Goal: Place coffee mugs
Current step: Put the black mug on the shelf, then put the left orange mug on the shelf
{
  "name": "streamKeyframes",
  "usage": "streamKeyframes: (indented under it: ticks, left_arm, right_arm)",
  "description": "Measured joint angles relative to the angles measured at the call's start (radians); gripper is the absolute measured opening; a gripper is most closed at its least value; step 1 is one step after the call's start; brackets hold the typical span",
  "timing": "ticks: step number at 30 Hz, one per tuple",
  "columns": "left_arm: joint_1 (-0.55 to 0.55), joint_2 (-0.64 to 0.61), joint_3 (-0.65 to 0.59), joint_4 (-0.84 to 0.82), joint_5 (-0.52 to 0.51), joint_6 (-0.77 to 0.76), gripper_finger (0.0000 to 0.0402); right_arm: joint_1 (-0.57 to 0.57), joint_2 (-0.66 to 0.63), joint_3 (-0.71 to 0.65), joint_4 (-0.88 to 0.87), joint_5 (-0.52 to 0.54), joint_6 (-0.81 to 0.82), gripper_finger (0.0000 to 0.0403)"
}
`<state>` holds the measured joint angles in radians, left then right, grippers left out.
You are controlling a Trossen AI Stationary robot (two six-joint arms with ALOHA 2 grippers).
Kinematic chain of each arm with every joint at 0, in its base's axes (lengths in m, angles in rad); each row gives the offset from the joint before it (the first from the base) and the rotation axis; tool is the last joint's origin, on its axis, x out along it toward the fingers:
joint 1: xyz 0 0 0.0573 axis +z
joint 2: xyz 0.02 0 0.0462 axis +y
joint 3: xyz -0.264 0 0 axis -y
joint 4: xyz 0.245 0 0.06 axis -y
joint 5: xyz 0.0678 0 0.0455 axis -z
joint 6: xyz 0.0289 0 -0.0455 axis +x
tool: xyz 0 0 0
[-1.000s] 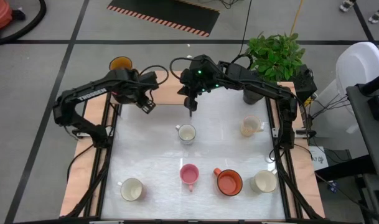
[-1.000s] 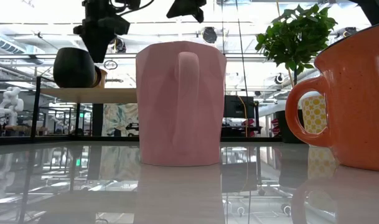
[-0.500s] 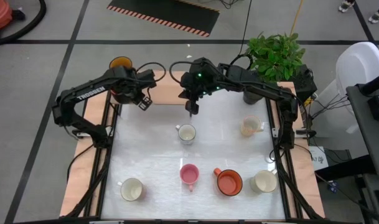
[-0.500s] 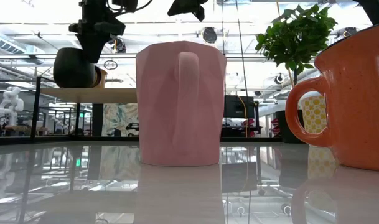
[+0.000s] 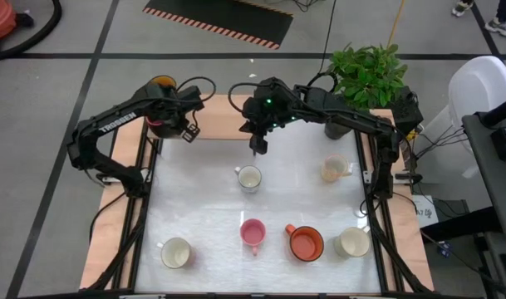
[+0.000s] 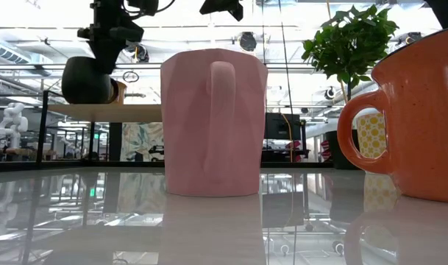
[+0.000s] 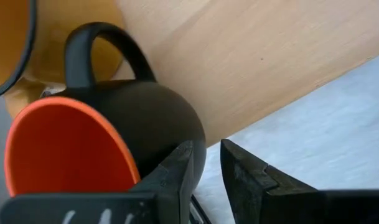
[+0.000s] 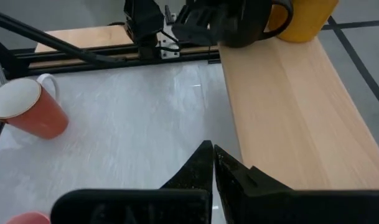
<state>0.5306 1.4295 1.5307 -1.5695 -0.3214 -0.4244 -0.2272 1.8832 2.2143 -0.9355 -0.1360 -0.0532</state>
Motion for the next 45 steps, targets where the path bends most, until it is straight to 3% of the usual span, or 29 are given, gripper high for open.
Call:
streamKeyframes:
  ticks: [27, 45]
  left_arm:
    - [0.005, -0.045, 0.0, -0.002, 0.034, 0.014, 0.008]
    - [-0.215, -0.138, 0.0, 0.014, 0.084, 0.023, 0.008]
  right_arm:
    - [0.0, -0.031, 0.0, -0.02, 0.008, 0.035, 0.0]
    - [0.004, -0.031, 0.0, -0.011, 0.011, 0.172, 0.0]
